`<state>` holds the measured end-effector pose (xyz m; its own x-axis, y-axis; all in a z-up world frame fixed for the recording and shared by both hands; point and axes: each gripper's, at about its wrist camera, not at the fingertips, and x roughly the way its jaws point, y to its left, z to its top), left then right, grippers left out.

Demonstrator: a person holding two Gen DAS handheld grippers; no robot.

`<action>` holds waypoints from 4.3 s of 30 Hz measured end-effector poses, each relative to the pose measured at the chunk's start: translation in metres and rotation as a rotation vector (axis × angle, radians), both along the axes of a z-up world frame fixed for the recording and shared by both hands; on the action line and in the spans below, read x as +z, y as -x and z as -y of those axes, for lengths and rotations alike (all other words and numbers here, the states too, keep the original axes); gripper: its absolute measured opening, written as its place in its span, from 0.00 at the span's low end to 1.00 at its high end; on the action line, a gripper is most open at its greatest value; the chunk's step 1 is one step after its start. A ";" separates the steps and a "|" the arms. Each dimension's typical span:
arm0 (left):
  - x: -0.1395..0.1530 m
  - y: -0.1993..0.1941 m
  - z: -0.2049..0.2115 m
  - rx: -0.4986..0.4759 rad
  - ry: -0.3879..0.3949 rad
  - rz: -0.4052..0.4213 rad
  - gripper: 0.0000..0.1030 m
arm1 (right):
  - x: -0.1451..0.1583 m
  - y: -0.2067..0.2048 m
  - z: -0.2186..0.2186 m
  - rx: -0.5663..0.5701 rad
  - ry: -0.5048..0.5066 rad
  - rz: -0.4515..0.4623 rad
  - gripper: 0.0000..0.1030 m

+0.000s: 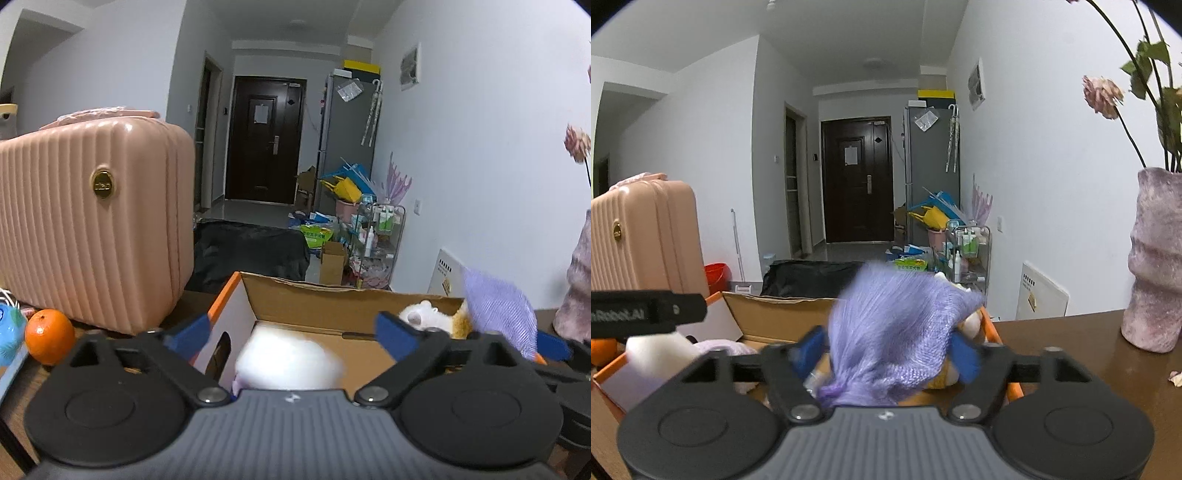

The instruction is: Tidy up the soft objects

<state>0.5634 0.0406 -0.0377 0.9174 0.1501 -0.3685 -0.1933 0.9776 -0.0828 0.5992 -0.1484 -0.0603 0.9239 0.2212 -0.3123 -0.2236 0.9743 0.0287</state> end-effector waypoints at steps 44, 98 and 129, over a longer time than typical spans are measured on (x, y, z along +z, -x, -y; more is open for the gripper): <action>-0.011 0.150 -0.002 0.038 -0.008 -0.072 1.00 | -0.016 0.155 0.023 0.010 0.080 0.017 1.00; -0.049 0.180 -0.024 -0.281 -0.030 -0.283 0.45 | -0.043 0.140 -0.060 0.243 -0.036 -0.336 0.38; -0.028 0.189 -0.023 -0.268 -0.076 -0.127 0.33 | -0.014 0.178 -0.057 0.318 0.036 -0.017 0.05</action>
